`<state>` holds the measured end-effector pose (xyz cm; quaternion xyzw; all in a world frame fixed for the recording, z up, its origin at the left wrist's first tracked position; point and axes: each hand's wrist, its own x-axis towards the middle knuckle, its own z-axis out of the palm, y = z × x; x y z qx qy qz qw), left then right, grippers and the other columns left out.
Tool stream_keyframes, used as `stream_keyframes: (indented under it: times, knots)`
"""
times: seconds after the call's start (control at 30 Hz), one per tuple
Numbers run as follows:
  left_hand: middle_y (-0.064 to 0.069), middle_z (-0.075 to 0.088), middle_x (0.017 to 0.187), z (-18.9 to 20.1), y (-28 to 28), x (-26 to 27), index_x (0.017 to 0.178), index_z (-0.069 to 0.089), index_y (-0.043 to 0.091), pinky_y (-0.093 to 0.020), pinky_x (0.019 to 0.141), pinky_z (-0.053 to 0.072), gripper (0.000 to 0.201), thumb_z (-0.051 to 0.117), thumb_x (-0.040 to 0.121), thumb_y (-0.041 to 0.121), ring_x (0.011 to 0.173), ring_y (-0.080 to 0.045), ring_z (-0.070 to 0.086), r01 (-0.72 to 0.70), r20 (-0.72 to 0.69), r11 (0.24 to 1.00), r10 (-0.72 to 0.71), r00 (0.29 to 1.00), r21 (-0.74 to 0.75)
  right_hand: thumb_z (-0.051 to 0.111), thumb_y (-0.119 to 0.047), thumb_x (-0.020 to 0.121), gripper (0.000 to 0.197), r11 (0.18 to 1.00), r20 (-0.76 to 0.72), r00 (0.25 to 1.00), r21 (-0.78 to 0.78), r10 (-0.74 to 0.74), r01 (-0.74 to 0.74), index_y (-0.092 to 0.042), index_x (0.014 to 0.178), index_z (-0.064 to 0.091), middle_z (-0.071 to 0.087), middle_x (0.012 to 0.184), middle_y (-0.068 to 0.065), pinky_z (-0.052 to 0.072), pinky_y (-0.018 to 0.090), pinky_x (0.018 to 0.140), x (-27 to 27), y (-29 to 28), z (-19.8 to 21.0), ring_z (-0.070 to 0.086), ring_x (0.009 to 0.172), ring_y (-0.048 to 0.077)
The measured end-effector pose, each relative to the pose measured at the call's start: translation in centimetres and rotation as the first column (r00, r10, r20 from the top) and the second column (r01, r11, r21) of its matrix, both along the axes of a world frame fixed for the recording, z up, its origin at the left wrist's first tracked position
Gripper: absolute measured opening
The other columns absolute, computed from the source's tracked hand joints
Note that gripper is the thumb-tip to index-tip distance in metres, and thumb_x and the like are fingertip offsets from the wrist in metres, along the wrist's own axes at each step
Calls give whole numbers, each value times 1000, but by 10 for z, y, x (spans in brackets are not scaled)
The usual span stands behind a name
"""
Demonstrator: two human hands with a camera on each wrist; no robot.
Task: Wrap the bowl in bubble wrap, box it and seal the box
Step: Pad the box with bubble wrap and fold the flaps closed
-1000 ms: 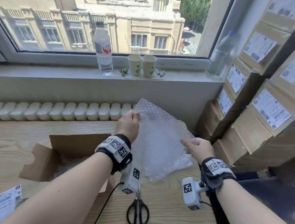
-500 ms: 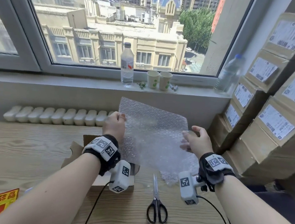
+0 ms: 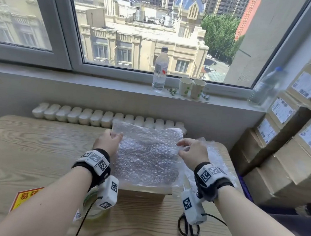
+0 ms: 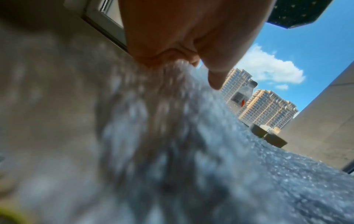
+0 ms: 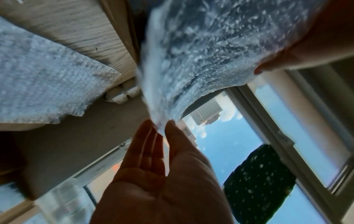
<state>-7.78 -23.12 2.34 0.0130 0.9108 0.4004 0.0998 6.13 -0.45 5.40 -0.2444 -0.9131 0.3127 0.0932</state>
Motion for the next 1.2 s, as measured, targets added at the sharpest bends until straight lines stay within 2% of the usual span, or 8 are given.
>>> stream_keyframes:
  times: [0.13, 0.27, 0.37, 0.47, 0.67, 0.87, 1.07, 1.2]
  knots:
    - [-8, 65, 107, -11, -16, -5, 107, 55, 14, -40, 90, 50, 32, 62, 86, 37, 99, -27, 61, 70, 32, 991, -67, 997, -110, 62, -18, 87, 24, 933, 139, 989, 345, 60, -105, -25, 109, 65, 46, 113, -2, 44, 26, 82, -9, -23, -7, 46, 110, 16]
    - [-7, 61, 114, -11, -21, -8, 119, 48, 16, -35, 88, 49, 45, 66, 84, 38, 102, -26, 59, 121, 25, 980, -118, 993, -156, 67, -26, 85, 29, 900, 312, 915, 267, 257, -344, -27, 114, 65, 50, 123, -4, 44, 31, 95, -22, -42, -12, 44, 120, 15]
    - [-6, 51, 118, -5, -20, -9, 126, 45, 18, -37, 86, 46, 55, 71, 79, 32, 108, -26, 52, 62, -267, 972, -124, 956, -228, 71, -34, 81, 39, 840, 471, 818, 248, 331, -483, -31, 118, 62, 49, 129, -3, 40, 37, 102, -28, -54, -20, 42, 122, 18]
    - [2, 57, 99, 1, -15, -12, 99, 61, 19, -29, 76, 48, 24, 72, 78, 23, 94, -18, 56, 228, -438, 950, -302, 847, -212, 73, -38, 79, 48, 814, 569, 749, 223, 339, -537, -30, 124, 58, 52, 125, 0, 42, 34, 98, -31, -56, -29, 48, 117, 20]
    - [7, 53, 120, -10, -5, -2, 129, 51, 27, -27, 89, 46, 66, 77, 70, 42, 109, -14, 52, 653, 74, 508, -755, 651, -561, 76, -39, 76, 49, 796, 616, 703, 195, 356, -574, -23, 120, 61, 59, 118, 0, 43, 31, 91, -42, -56, -29, 53, 112, 19]
    - [0, 52, 114, -18, 4, -3, 126, 42, 21, -36, 83, 52, 72, 77, 66, 41, 103, -20, 55, 635, 156, 317, -804, 574, -704, 78, -45, 71, 78, 737, 690, 636, 220, 346, -640, -16, 135, 44, 48, 127, 6, 45, 37, 98, -54, -55, -40, 47, 119, 25]
    - [-3, 56, 119, -18, 17, -2, 122, 47, 16, -34, 82, 52, 62, 75, 67, 23, 109, -21, 56, 639, 291, 145, -800, 525, -755, 76, -33, 68, 55, 713, 722, 583, 179, 373, -678, -12, 116, 58, 60, 115, 4, 53, 37, 90, -67, -53, -56, 57, 109, 21]
    - [-4, 55, 124, -26, 24, -2, 125, 52, 13, -32, 84, 47, 60, 74, 71, 24, 116, -20, 54, 637, 310, 107, -804, 507, -764, 73, -32, 73, 64, 714, 715, 586, 174, 382, -678, -12, 129, 50, 58, 124, 6, 50, 38, 93, -66, -52, -75, 53, 119, 24]
